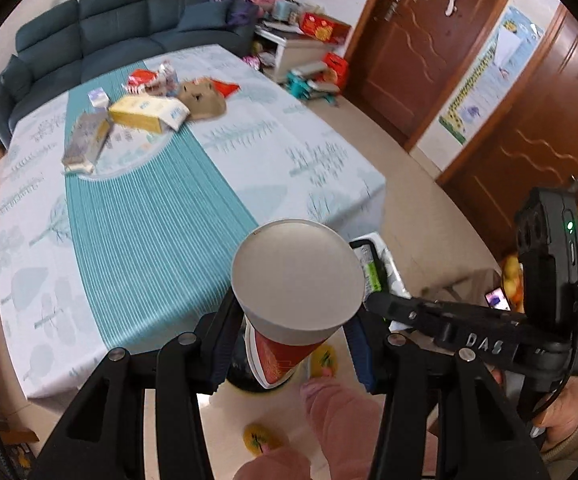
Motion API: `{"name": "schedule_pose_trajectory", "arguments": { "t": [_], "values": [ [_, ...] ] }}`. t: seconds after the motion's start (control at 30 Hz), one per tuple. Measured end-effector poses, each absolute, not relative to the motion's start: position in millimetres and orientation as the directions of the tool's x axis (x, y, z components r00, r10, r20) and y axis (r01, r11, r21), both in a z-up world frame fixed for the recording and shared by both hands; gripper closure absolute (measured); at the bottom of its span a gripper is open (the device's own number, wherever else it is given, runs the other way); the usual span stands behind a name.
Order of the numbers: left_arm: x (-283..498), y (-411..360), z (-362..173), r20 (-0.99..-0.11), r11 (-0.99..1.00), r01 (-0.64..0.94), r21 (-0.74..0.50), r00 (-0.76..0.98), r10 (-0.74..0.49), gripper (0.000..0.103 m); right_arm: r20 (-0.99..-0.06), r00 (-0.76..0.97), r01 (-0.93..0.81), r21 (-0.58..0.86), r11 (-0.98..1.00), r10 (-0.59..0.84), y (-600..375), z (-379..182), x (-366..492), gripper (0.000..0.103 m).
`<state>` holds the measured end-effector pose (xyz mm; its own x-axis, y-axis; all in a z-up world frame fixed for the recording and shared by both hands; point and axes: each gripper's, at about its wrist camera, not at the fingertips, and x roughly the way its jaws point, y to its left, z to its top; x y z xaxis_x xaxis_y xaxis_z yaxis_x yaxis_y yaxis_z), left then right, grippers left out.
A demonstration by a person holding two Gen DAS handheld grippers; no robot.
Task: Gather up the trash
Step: 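Carry the cup and packet down over the trash bin and open both tools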
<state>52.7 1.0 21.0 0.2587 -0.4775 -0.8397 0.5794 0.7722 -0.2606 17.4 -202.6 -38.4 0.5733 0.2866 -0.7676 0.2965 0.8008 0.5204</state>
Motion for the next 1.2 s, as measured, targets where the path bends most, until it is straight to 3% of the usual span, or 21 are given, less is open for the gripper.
{"name": "schedule_pose_trajectory", "arguments": {
  "t": [0.23, 0.43, 0.97, 1.2],
  "values": [
    [27.7, -1.7, -8.4, -0.875, 0.777, 0.569, -0.269, 0.193, -0.444, 0.055, -0.818, 0.501, 0.326, 0.482, 0.813, 0.284, -190.5, -63.1, -11.8, 0.095],
    [15.4, -13.8, -76.8, -0.922, 0.810, 0.530, -0.251, 0.124, -0.367, 0.055, -0.851, 0.431, 0.369, 0.471, 0.801, 0.301, -198.2, -122.4, -17.5, 0.095],
    [31.1, -52.4, -342.1, -0.982, 0.897, 0.413, -0.157, 0.029, -0.185, 0.053, -0.911, 0.252, 0.403, 0.405, 0.821, 0.326, -239.1, -385.8, 14.5, 0.095],
    [42.8, -68.8, -415.7, -0.989, 0.905, 0.408, -0.116, 0.037, -0.143, 0.046, -0.921, 0.238, 0.394, 0.381, 0.837, 0.308, -247.2, -459.8, 32.8, 0.094]
  ]
}}
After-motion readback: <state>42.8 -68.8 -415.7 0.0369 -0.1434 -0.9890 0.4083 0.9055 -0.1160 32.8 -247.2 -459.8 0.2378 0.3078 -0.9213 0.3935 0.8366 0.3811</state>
